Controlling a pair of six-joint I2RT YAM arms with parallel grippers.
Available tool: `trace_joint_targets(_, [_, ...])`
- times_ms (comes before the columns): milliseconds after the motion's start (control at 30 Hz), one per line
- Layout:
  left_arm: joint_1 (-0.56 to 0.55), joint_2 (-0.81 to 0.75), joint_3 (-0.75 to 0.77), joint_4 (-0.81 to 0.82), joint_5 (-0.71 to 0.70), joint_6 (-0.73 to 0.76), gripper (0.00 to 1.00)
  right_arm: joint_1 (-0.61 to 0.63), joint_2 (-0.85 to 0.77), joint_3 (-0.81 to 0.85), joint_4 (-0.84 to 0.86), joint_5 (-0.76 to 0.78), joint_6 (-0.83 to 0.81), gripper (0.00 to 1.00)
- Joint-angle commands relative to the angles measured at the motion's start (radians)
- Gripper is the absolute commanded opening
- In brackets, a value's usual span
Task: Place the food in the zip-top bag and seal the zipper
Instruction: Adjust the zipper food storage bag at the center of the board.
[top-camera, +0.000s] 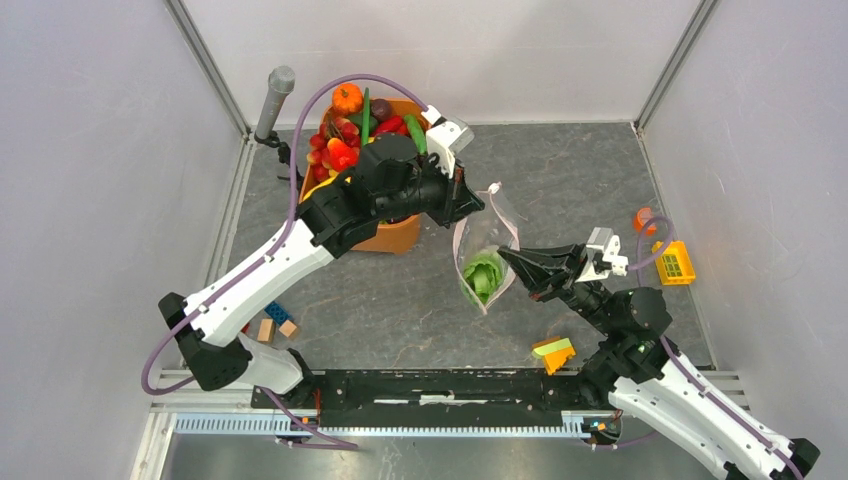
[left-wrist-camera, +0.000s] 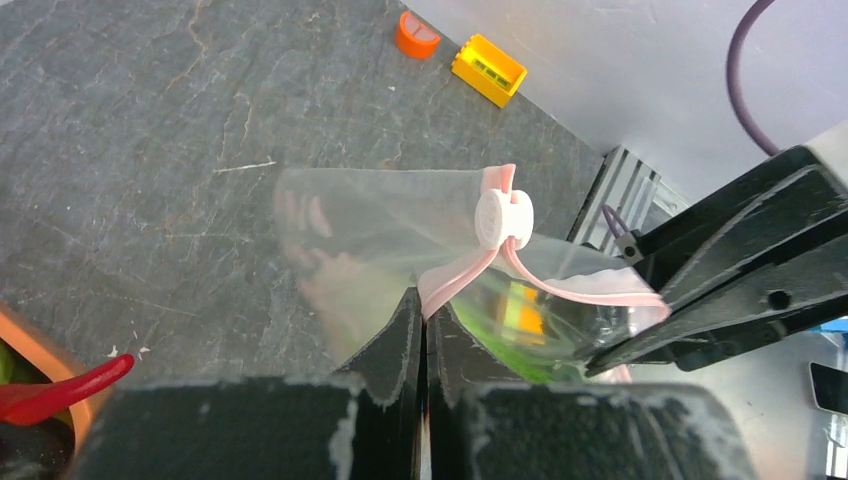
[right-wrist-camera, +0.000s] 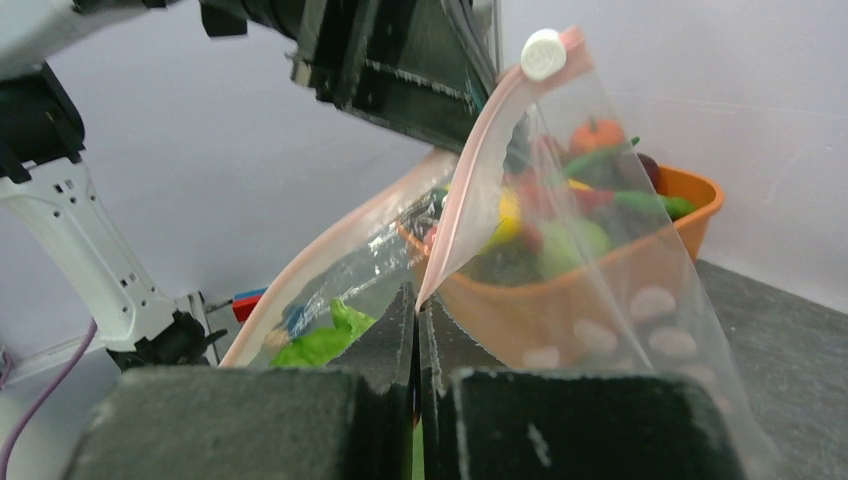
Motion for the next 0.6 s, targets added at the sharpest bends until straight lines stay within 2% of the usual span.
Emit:
trace_joint_targets(0, [0.004, -0.023, -0.031, 0.042, -0.022, 0.037, 0.02, 0.003, 0.033, 0.067, 0.129, -0.048, 0.032, 0.0])
trace_joint_targets(133, [0.007, 0.006, -0.092, 0.043, -0.136, 0.07, 0.03, 0.002, 0.122, 0.141, -0.06, 0.047, 0.003, 0.0])
trace_joint_targets(233, [0.013, 0.043, -0.13, 0.052, -0.146, 0.064, 0.02, 0.003, 0.185, 0.147, -0.205, 0.166, 0.055, 0.0])
trace_joint_targets(367, [0.018, 0.046, -0.195, 0.119, -0.171, 0.015, 0.05, 0.003, 0.207, 0.1, -0.155, 0.087, 0.117, 0.0])
trace_joint_targets(567, [0.041, 0.038, -0.237, 0.133, -0.191, 0.0, 0.03, 0.003, 0.185, 0.085, -0.143, 0.131, 0.147, 0.0])
